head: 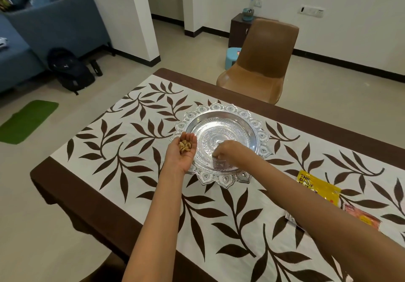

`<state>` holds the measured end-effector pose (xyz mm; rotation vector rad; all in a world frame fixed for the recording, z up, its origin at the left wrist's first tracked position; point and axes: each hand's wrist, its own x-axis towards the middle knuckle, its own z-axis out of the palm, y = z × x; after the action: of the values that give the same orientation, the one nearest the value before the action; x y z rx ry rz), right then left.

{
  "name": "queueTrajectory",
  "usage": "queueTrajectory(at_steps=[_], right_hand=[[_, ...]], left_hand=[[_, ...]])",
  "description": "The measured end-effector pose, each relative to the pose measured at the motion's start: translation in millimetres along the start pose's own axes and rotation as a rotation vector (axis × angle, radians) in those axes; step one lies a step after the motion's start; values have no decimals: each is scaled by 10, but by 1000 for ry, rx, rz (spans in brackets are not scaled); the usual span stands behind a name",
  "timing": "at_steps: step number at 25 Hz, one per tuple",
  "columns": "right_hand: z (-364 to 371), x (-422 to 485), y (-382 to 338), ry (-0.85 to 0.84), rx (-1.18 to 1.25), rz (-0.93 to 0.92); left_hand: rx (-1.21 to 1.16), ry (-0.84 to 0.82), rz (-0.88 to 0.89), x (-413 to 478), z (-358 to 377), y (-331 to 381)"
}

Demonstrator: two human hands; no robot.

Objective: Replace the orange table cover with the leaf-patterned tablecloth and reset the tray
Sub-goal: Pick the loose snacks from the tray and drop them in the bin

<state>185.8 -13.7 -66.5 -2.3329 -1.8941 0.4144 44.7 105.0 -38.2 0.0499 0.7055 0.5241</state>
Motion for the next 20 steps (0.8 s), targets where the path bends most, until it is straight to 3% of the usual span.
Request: queueTrajectory(at_steps=[10,12,14,15,17,20], right_hand=[[36,-154,65,20,-133,-82],[-65,-93,68,124,29,93],[-232,-14,40,397,420,288],[-314,2,-22,496,559,276],[-417,24,-159,490,593,150],[-440,57,-328,394,441,82]], left_hand=[[94,24,0,32,49,-39],[119,20,-24,26,64,-77],[157,5,-76,20,97,-139],[175,-6,-114,18,123,-184],[208,-26,-186,4,190,-272],[292,-38,-207,-20,252,-345]])
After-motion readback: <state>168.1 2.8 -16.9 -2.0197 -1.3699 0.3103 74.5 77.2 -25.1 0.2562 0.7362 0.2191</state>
